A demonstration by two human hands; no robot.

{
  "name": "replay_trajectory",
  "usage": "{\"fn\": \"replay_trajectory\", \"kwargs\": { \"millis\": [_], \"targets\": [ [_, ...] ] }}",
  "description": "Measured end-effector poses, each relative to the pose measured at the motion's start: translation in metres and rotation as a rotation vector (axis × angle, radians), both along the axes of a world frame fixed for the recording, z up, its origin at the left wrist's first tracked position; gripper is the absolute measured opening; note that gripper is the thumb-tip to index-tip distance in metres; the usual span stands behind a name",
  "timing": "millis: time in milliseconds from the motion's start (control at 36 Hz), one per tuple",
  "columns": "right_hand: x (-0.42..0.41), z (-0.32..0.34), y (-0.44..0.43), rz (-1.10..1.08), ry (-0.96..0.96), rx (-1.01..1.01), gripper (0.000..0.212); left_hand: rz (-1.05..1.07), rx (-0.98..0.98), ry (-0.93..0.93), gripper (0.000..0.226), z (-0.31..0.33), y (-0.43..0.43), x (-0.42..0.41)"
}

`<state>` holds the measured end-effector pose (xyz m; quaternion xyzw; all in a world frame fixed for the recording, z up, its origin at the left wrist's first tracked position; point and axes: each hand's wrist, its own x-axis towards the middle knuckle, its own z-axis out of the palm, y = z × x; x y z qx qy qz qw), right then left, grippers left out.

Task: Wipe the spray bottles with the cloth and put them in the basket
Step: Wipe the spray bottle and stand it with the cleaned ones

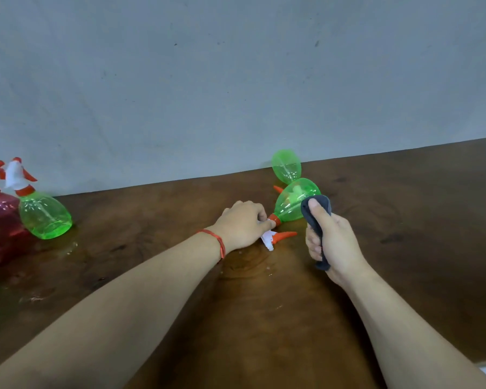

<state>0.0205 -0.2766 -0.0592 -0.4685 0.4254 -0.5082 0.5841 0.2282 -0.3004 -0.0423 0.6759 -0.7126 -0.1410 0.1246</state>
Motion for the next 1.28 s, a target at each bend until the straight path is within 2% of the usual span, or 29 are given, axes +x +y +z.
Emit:
{"fn": "replay_trajectory", "kwargs": {
  "millis": [83,194,278,361,444,528,611,694,778,861,972,1056,1111,1278],
  "targets": [
    [0.006,0.003,0.006,-0.012,0.076,-0.042,0.060,0.056,-0.003,0.011,0.028,0.001,0.014,0.001],
    [0.009,0.001,0.012,-0.001,0.036,-0.081,0.045,0.069,-0.121,-0.032,0.029,-0.002,0.032,0.007],
    [0.009,0.000,0.017,0.011,0.055,-0.107,0.032,0.027,-0.169,-0.108,0.022,0.001,0.050,0.010],
    [0.010,0.000,0.022,0.029,0.115,-0.115,0.032,-0.052,-0.255,-0.175,0.018,0.009,0.065,0.020],
    [0.011,0.002,0.027,0.082,0.185,-0.111,0.019,-0.290,-0.352,-0.395,0.040,0.017,0.069,0.040],
    [0.013,0.003,0.031,0.123,0.218,-0.097,0.023,-0.455,-0.247,-0.682,0.062,0.021,0.069,0.051],
    [0.017,0.003,0.032,0.086,0.213,-0.080,0.031,-0.485,-0.171,-0.839,0.054,0.017,0.066,0.051],
    [0.020,0.000,0.033,0.051,0.160,-0.041,0.050,-0.481,-0.201,-0.887,0.045,0.013,0.061,0.049],
    [0.021,-0.001,0.034,0.029,0.174,-0.021,0.054,-0.374,-0.261,-0.733,0.044,0.014,0.059,0.053],
    [0.022,0.002,0.036,0.007,0.147,-0.012,0.054,-0.219,-0.378,-0.419,0.042,0.020,0.056,0.074],
    [0.033,0.007,0.037,0.020,0.131,-0.007,0.053,-0.050,-0.490,0.197,0.030,0.036,0.073,0.099],
    [0.058,0.014,0.035,0.057,0.121,-0.025,0.054,0.092,-0.421,0.613,0.030,0.039,0.097,0.110],
    [0.081,0.022,0.035,0.085,0.100,-0.047,0.053,0.140,-0.401,0.697,0.033,0.032,0.106,0.118],
    [0.143,0.040,0.021,0.091,0.072,-0.095,0.049,0.237,-0.461,0.750,0.022,0.002,0.121,0.133]
  ]
}}
